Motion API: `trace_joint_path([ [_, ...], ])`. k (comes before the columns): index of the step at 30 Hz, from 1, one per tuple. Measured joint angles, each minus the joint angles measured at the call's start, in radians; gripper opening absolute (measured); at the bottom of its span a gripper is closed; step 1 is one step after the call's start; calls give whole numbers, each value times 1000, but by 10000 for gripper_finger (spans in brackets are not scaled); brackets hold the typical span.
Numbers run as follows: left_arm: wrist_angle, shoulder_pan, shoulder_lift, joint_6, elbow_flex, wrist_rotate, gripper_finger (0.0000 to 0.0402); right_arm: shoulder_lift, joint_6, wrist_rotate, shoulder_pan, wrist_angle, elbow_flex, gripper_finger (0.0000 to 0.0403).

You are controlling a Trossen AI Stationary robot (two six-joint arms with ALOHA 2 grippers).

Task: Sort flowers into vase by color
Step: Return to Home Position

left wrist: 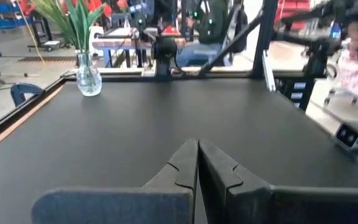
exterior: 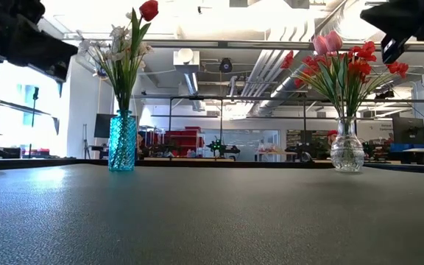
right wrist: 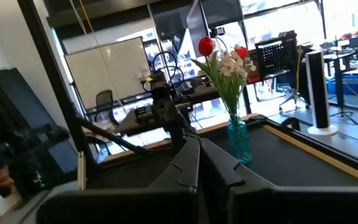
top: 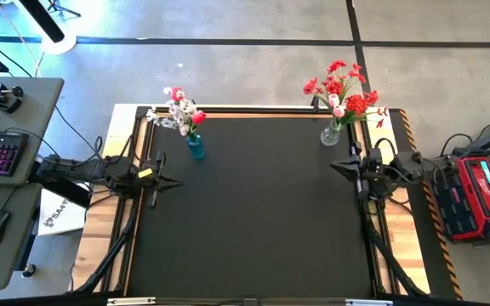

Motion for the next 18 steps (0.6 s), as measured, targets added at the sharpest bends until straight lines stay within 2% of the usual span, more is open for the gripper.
trace_joint_path([
  [7,-43,0,-83,-36,1,9,0,0,16,-21,-6,165,-122,0],
  [13,-89,-10,-83,-47,0,33,0,3,71,-26,-6,221,-204,0],
  [18,-91,-14,-83,-46,-2,32,0,3,63,-25,-6,195,-219,0],
])
